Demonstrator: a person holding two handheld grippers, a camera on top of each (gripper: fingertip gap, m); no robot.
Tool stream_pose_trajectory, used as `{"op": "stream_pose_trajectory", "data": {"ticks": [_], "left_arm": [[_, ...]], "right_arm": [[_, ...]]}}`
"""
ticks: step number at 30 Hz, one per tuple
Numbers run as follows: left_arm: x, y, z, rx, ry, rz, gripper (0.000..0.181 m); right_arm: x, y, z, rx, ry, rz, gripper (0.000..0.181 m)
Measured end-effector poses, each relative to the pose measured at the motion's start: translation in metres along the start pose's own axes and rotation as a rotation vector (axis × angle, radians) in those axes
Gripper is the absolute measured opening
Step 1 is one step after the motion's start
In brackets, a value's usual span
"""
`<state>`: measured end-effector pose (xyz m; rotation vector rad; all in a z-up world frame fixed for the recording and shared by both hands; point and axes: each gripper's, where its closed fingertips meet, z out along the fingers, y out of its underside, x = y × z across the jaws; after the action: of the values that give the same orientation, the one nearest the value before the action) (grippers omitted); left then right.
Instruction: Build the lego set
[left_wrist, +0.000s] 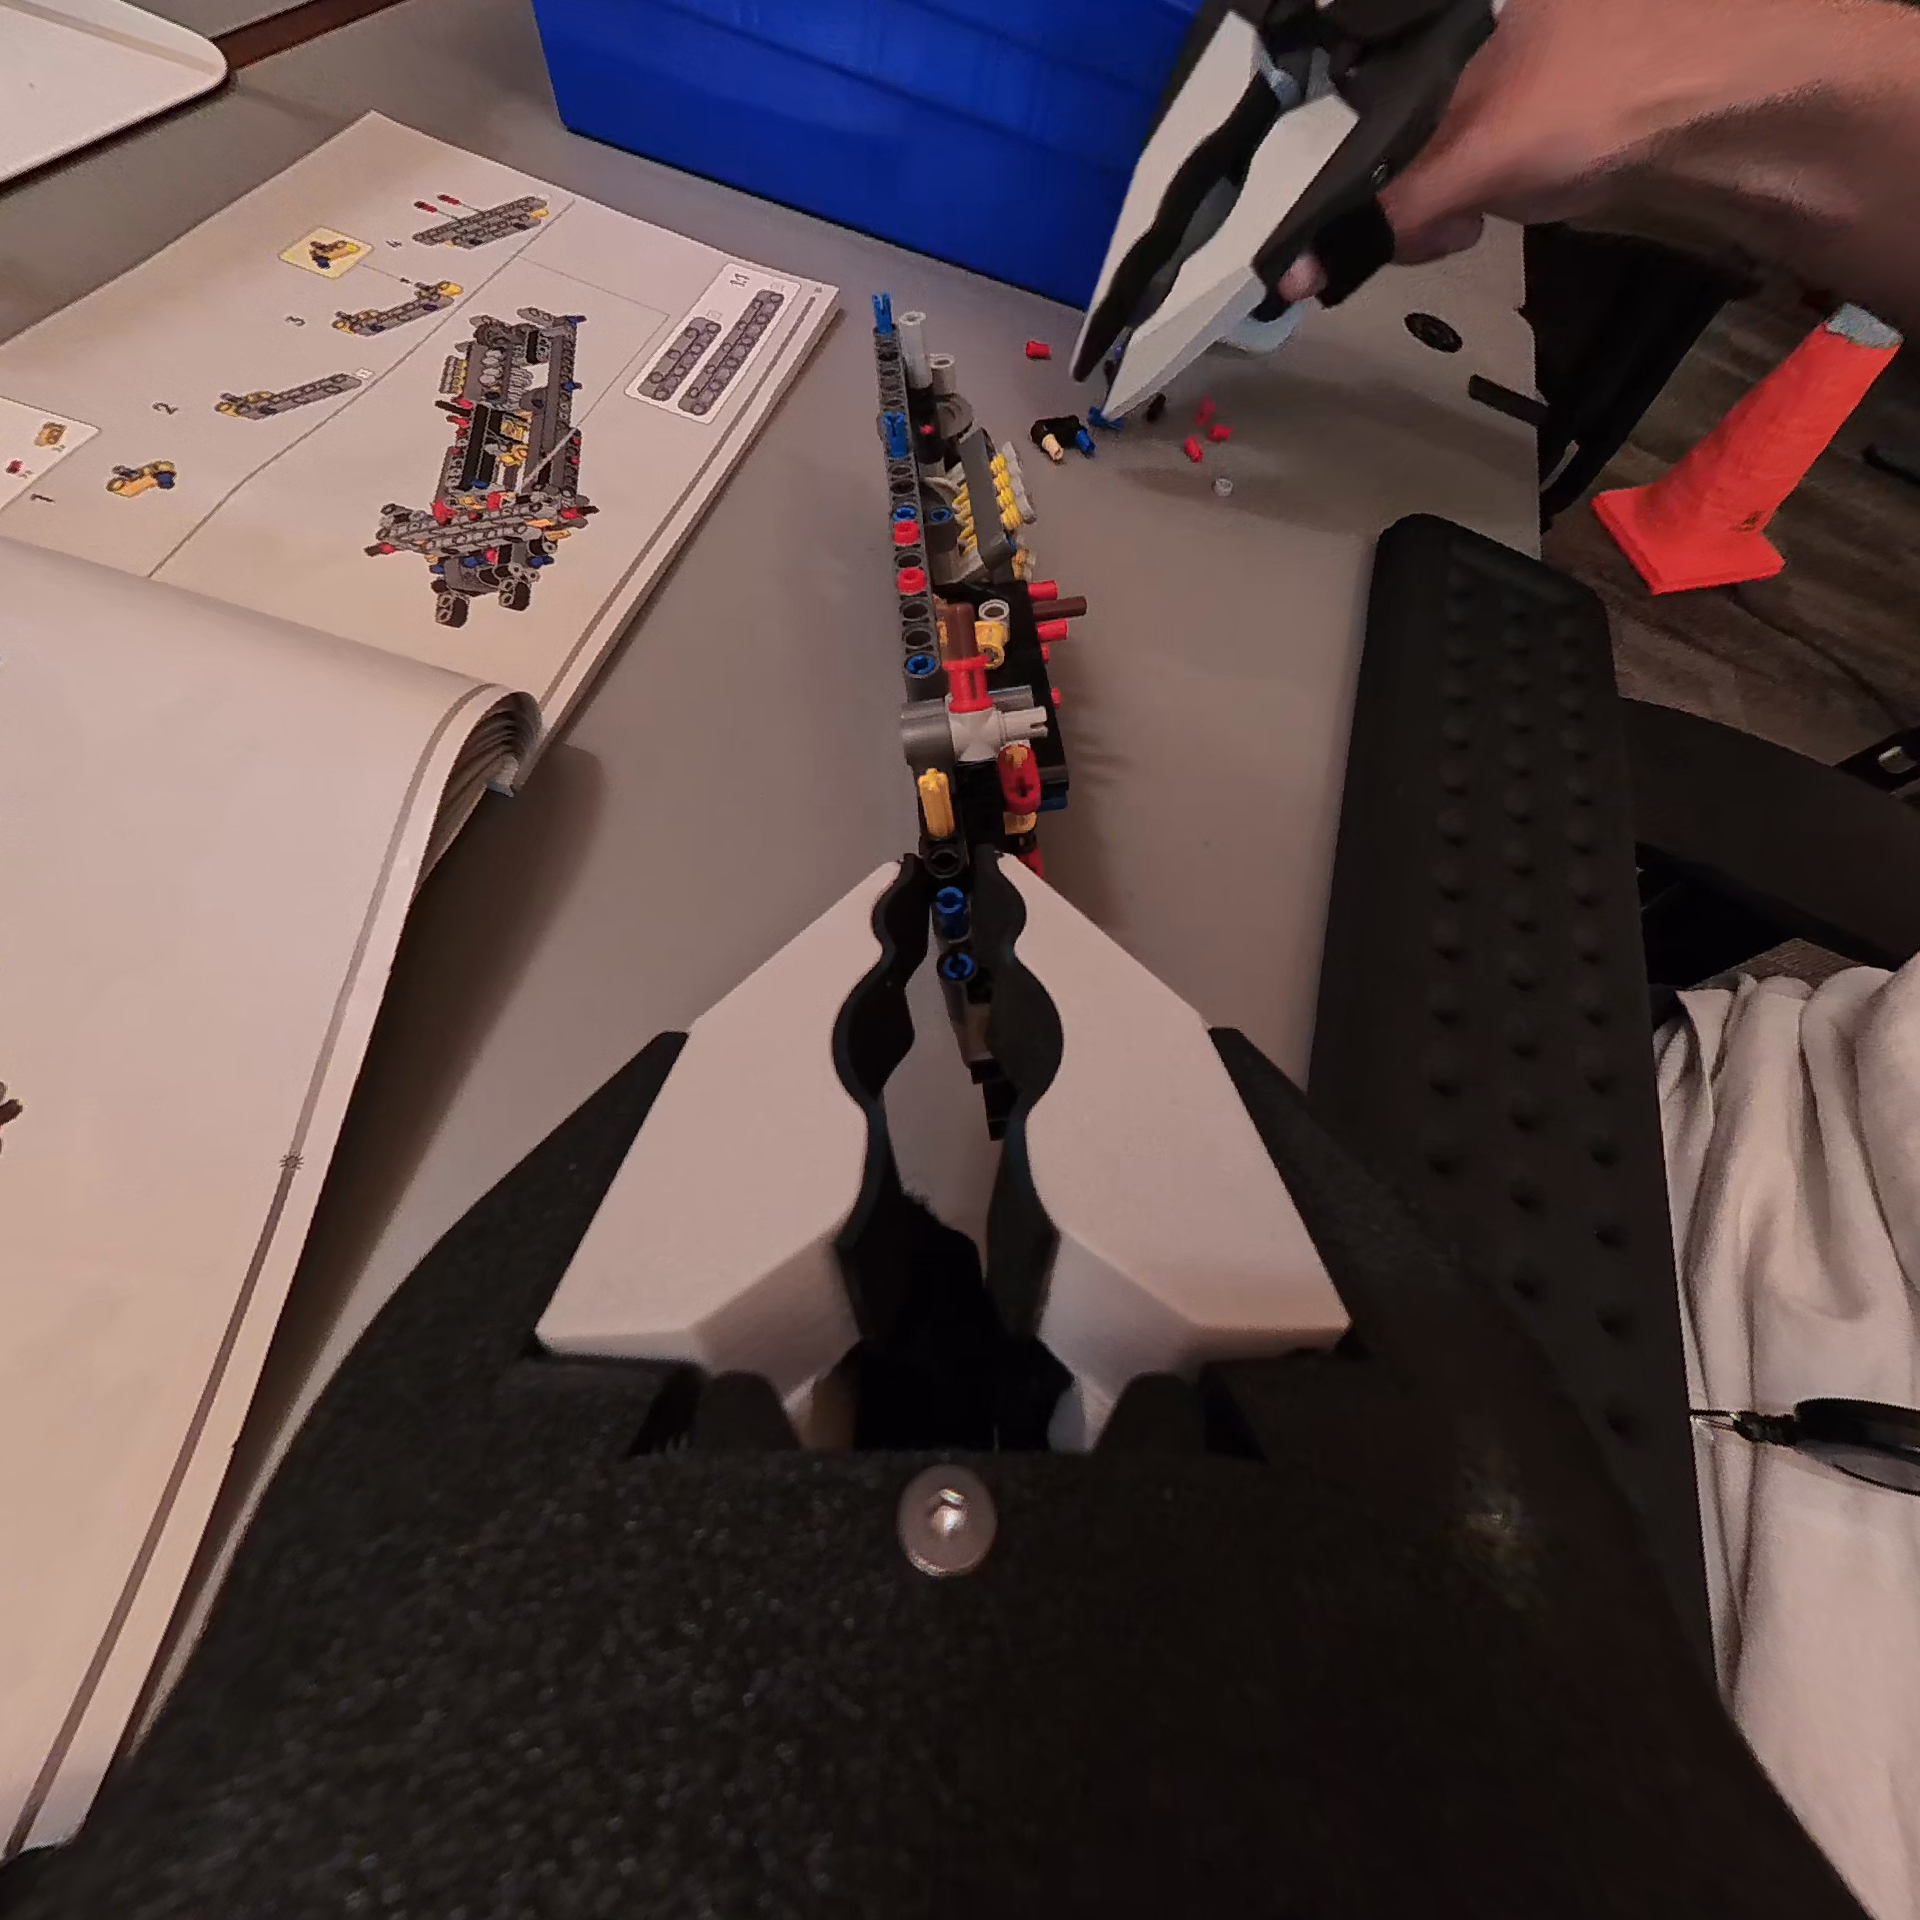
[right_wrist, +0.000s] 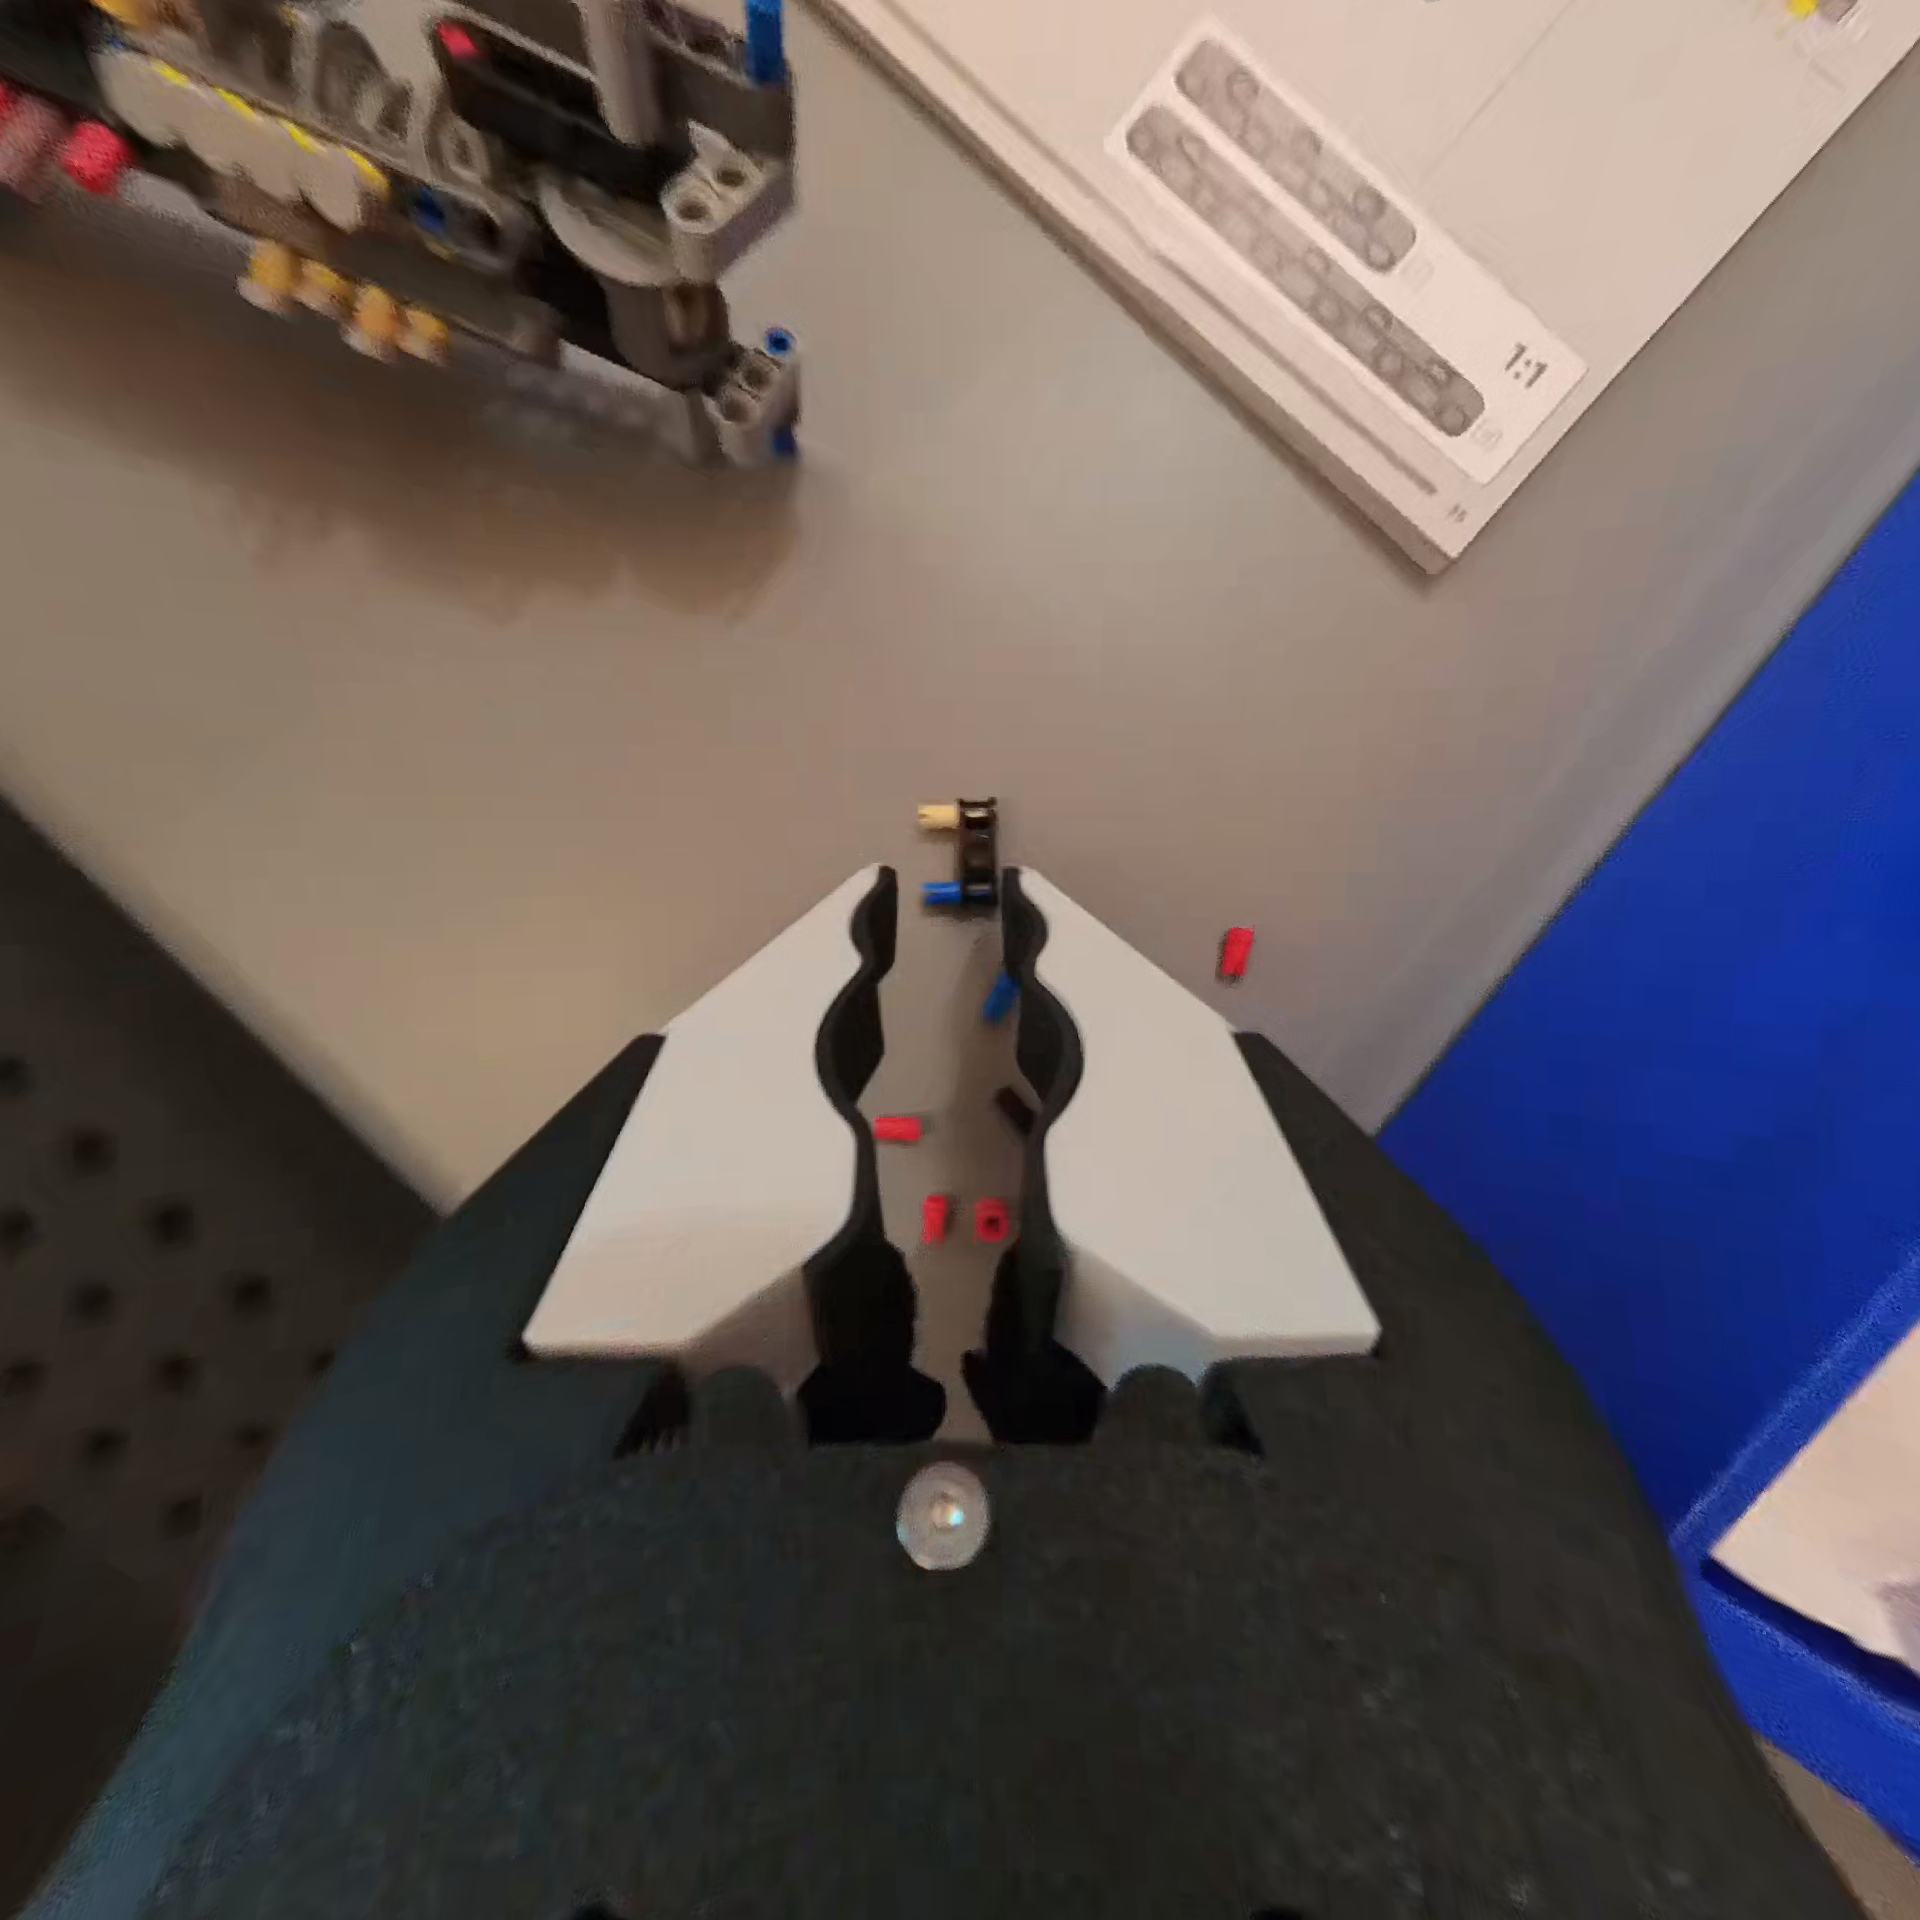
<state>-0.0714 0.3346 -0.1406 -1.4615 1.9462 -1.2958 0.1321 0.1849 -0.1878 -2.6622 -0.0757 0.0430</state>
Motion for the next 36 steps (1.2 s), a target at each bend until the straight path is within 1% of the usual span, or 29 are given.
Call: {"op": "stream_pose_trajectory", "data": {"ticks": [3,8,10,13,15,16,18,19,20,23,27,31,36], "left_arm": [[0.000,0.000,0.000,-0.001,0.003,-0.004,0.006],[0.000,0.000,-0.001,-0.003,0.003,0.002,0.006],[0.000,0.001,-0.001,-0.004,0.002,0.004,0.006],[0.000,0.001,-0.001,-0.004,0.001,0.007,0.006],[0.000,0.001,-0.001,-0.005,-0.002,0.011,0.006],[0.000,0.001,-0.001,-0.005,-0.003,0.012,0.006],[0.000,0.001,-0.001,-0.004,-0.006,0.016,0.006],[0.000,0.001,-0.001,-0.004,-0.007,0.017,0.006],[0.000,0.000,-0.001,-0.003,-0.007,0.017,0.006],[-0.001,0.001,-0.001,-0.002,-0.008,0.015,0.006],[-0.001,0.001,-0.001,-0.001,-0.006,0.009,0.006],[-0.001,0.000,-0.001,0.000,-0.003,0.007,0.006],[-0.001,0.000,-0.001,-0.001,-0.002,0.010,0.006]], "right_arm": [[0.009,0.006,0.008,-0.072,0.058,-0.079,0.016],[0.009,0.008,0.018,-0.129,0.019,-0.073,0.015],[0.009,0.005,0.018,-0.120,0.012,-0.079,0.008],[0.011,-0.011,0.011,-0.054,0.055,-0.130,0.008],[0.018,-0.024,0.007,0.001,0.168,-0.237,0.008],[0.023,-0.030,0.006,0.020,0.262,-0.317,0.008],[0.040,-0.045,0.001,0.073,0.525,-0.487,0.008],[0.044,-0.050,0.002,0.083,0.632,-0.569,0.008],[0.046,-0.053,0.005,0.087,0.702,-0.638,0.008],[0.050,-0.055,0.016,0.074,0.831,-0.775,0.008],[0.056,-0.058,0.020,0.042,0.934,-0.890,0.008],[0.060,-0.054,0.026,-0.016,0.941,-0.956,0.008],[0.061,-0.051,0.024,-0.037,0.965,-1.009,0.008]]}}
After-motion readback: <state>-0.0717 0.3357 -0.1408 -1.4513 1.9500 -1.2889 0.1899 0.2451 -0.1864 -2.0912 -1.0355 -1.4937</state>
